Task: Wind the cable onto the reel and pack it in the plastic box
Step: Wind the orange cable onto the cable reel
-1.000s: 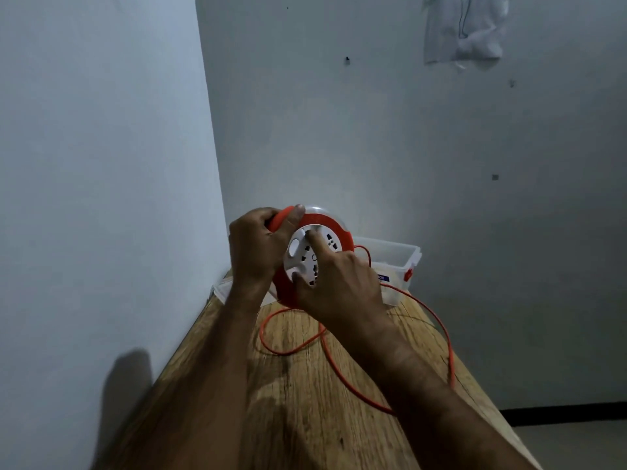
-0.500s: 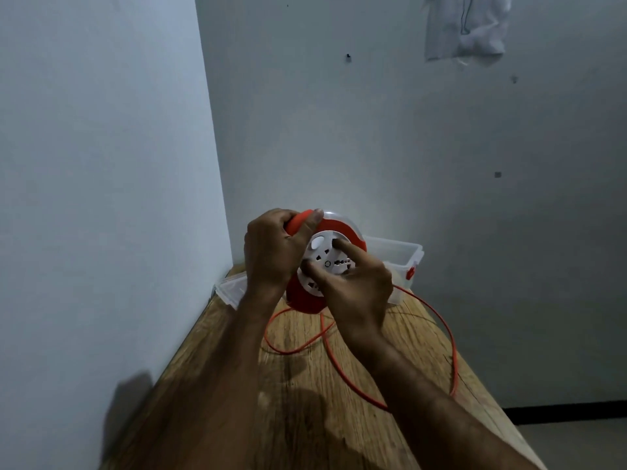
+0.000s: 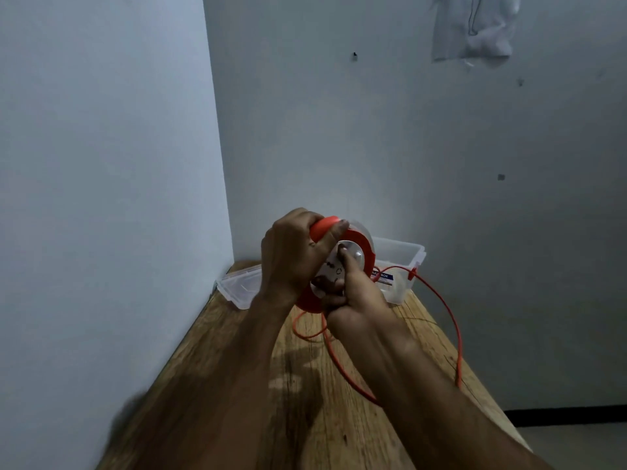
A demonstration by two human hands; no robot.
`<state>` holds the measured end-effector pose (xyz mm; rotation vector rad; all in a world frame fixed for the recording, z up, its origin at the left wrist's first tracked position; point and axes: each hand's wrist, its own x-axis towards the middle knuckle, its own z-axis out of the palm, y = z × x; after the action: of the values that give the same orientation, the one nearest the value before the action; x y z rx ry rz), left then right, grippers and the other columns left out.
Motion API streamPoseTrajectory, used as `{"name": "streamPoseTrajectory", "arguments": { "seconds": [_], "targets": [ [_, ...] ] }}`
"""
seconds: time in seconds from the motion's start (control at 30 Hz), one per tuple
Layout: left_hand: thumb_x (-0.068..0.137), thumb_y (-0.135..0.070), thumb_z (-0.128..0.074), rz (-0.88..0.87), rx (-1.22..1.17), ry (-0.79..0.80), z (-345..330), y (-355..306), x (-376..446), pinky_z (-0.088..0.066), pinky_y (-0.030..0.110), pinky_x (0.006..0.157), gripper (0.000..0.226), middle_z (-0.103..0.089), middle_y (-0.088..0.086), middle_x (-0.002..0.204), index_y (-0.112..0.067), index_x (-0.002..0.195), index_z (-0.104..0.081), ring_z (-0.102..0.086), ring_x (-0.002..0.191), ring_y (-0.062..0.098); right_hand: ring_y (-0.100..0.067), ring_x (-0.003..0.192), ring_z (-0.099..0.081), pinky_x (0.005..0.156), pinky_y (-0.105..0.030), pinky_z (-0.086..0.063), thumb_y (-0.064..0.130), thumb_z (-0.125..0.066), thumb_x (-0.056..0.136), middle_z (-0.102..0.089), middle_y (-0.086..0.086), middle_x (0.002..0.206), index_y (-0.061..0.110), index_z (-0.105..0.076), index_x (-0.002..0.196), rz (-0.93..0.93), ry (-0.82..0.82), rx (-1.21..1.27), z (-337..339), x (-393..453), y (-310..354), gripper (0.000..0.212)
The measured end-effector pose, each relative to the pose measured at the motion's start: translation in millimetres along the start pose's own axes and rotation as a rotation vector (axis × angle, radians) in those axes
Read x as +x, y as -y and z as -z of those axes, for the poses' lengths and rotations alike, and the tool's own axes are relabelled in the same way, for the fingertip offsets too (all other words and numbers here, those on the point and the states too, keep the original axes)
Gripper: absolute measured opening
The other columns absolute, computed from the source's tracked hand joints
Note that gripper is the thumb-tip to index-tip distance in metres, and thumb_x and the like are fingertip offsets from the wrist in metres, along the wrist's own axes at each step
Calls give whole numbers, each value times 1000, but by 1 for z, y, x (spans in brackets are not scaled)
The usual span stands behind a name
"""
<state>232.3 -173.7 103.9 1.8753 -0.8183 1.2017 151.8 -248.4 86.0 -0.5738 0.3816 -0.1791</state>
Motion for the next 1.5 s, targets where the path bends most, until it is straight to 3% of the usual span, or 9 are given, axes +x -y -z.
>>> {"name": "streamPoseTrajectory", "arguments": {
  "seconds": [0.2,0.3,0.37,0.43,0.57,0.7,1.0,1.27,1.5],
  "targets": [
    [90,-58,-61,118,-126,-62,9,10,6,-54,17,68,51,-75,3,86,-9,95,-76,-63,71,5,-19,72,-72,49,-22,-51,43,-72,89,-75,-10,97,12,-62,108,413,-110,-460,-5,-4,-6,37],
    [92,-50,-64,207,-188,-74,20,14,12,-56,15,63,42,-75,1,83,-10,94,-76,-67,67,3,-11,72,-69,58,-18,-56,37,-74,91,-69,2,82,14,-62,93,1161,-159,-894,7,3,-7,26],
    [92,-47,-65,217,-194,-38,31,18,18,-54,11,61,39,-74,-1,79,-10,93,-77,-68,66,3,-11,67,-64,56,-19,-53,24,-73,92,-66,1,81,11,-62,90,1694,-10,-1182,12,11,4,17],
    [92,-46,-66,213,-188,21,40,22,21,-51,9,60,37,-73,-2,77,-11,91,-78,-68,65,3,-19,80,-63,60,-28,-56,21,-66,90,-66,-8,97,9,-66,98,1885,223,-1446,11,12,12,14],
    [90,-49,-67,220,-186,131,46,28,20,-60,25,69,41,-76,3,76,-10,87,-79,-71,66,11,-31,119,-55,81,-39,-58,27,-81,75,-53,-16,135,17,-69,118,1781,455,-1873,11,7,10,46],
    [85,-54,-67,241,-179,164,48,33,19,-61,32,69,47,-76,6,77,-8,87,-79,-72,67,14,-34,124,-55,93,-45,-56,24,-96,59,-44,-13,141,23,-73,117,1674,427,-2079,13,4,2,63],
    [70,-79,-64,213,-140,324,34,29,15,-63,37,75,68,-76,-3,89,-18,97,-79,-71,78,10,-34,119,-57,80,-45,-62,41,-88,72,-53,-16,132,25,-72,115,1668,300,-2054,26,18,-5,49],
    [76,-74,-61,230,-137,297,26,21,12,-63,38,76,65,-76,-1,93,-17,102,-77,-70,78,11,-28,70,-72,69,-38,-63,35,-73,76,-76,-13,89,7,-64,126,1643,179,-1773,32,23,-5,58],
    [72,-83,-57,250,-104,275,23,24,9,-63,39,74,71,-75,-5,83,-19,92,-78,-69,72,8,-17,95,-73,85,-35,-62,43,-84,76,-74,0,113,14,-64,124,1345,54,-1491,22,20,-19,60]
  ]
}}
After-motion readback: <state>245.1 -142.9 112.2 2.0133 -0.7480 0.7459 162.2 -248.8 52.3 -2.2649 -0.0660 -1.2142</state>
